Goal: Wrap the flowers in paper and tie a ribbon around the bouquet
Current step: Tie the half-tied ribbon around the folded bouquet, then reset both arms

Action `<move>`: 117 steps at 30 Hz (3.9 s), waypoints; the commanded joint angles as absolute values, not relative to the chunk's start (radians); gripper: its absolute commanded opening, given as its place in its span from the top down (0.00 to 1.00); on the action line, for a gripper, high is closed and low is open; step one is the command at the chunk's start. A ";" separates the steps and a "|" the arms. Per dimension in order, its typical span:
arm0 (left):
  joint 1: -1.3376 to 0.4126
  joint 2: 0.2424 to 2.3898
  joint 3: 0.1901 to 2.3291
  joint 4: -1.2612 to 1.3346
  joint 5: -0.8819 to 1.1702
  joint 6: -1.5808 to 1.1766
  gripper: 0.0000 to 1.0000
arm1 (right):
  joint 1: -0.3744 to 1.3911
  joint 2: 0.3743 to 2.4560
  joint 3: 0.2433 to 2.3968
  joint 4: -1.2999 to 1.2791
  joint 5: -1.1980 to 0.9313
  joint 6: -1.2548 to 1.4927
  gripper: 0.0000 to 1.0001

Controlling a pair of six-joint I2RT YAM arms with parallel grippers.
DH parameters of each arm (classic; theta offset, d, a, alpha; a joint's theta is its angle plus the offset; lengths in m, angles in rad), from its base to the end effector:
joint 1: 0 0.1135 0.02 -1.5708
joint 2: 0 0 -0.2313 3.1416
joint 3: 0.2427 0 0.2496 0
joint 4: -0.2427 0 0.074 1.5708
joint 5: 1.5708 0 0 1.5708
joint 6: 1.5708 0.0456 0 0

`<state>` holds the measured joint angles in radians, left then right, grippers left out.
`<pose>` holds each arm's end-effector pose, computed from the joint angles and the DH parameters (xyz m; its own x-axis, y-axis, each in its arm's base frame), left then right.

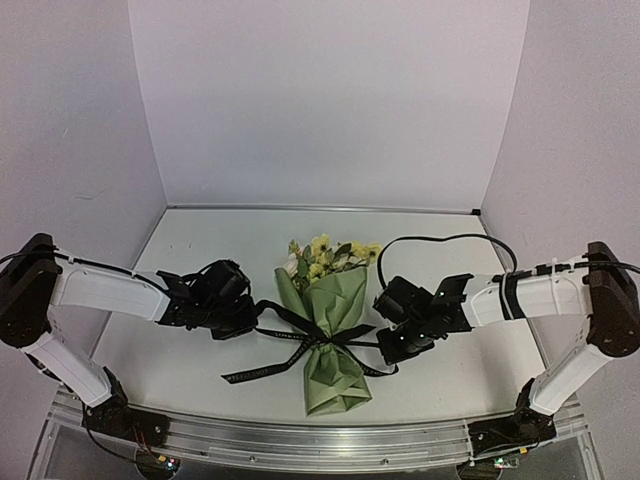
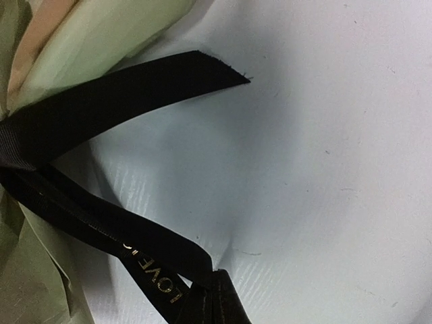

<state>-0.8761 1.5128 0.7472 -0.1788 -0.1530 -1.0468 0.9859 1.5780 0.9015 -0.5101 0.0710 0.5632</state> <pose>0.1927 -0.2204 0.1233 -0.8674 -0.2958 -0.4002 -0.0977 0.8898 -0.4458 0.1644 0.2425 0.1291 -0.8690 -0.3477 -0.3520 -0.4175 0.8971 0.1445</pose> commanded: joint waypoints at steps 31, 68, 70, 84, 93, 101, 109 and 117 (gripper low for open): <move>-0.626 1.439 0.548 -0.089 -0.090 -0.890 1.00 | 0.972 1.572 0.738 -0.553 0.050 0.666 1.00; -0.658 1.264 0.639 -0.074 0.056 -0.755 0.26 | 0.971 1.429 0.892 -0.587 0.033 0.610 0.37; -0.659 1.235 0.652 -0.075 0.060 -0.732 0.20 | 0.964 1.396 0.888 -0.588 0.058 0.608 0.13; -0.658 1.136 0.797 -0.069 0.059 -0.596 0.00 | 0.913 1.252 0.841 -0.482 -0.063 0.586 0.02; -0.658 1.151 0.764 -0.034 0.133 -0.588 0.00 | 0.913 1.221 0.676 -0.110 -0.133 0.742 0.02; -0.660 1.168 0.736 -0.005 0.177 -0.592 0.00 | 0.913 1.221 0.607 0.199 -0.183 0.826 0.02; -0.664 1.179 0.728 0.023 0.222 -0.579 0.00 | 0.914 1.091 0.638 -0.057 -0.065 0.725 0.02; -0.664 1.109 0.741 -0.007 0.159 -0.577 0.00 | 0.902 0.930 0.721 -0.545 0.246 0.604 0.02</move>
